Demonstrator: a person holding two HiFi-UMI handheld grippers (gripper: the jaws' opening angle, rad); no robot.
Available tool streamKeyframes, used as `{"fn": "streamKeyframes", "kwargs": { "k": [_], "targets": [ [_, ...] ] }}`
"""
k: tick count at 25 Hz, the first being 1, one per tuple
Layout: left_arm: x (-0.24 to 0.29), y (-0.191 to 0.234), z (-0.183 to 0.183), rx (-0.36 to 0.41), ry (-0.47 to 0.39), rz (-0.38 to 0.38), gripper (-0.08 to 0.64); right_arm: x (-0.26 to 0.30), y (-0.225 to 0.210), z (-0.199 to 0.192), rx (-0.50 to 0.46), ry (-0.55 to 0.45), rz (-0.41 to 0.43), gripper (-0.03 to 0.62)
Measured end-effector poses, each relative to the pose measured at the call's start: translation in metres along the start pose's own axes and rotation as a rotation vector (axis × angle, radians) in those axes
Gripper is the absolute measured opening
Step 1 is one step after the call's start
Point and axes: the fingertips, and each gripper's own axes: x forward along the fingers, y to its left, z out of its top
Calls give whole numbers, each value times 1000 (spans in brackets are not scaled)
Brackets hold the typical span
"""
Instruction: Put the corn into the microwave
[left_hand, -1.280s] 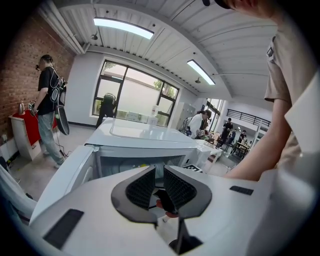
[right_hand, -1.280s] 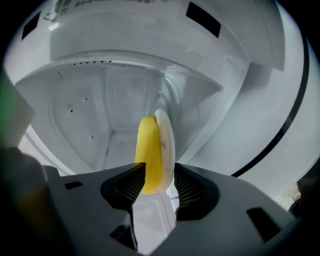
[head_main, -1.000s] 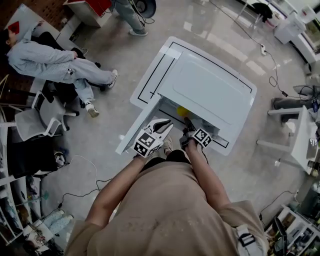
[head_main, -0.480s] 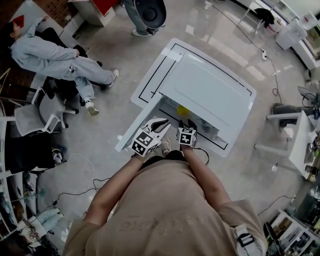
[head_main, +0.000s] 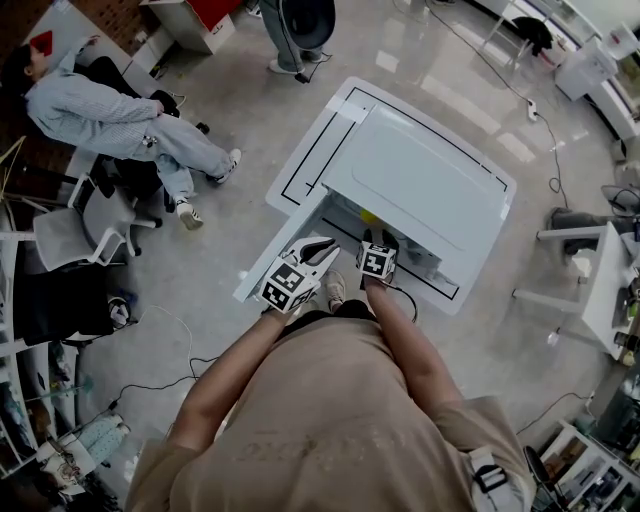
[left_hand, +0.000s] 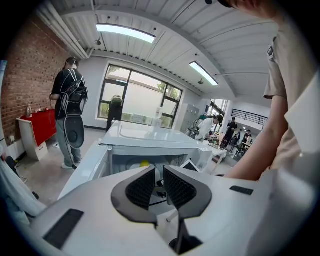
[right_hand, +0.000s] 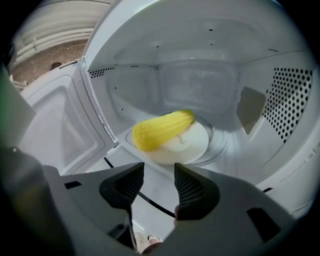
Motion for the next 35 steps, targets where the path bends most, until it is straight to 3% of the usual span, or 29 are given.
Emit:
{"fn": "streamKeyframes", "kwargs": {
  "k": [20,26,31,35],
  "targets": [
    [-26,-14,-10,29,15,-18,41,10,-20,26,3,-28,-83,189],
    [-45,-16,-14,43,3,-28,41,-22,-4,23,30,-101,-22,189],
    [-61,-18,-8,34,-40,-54,41,-84,23,22,158,-141,154,189],
    [-76,-23,4,17,-88,-89,41,-166,38,53,199,-260,247,189]
  ]
}}
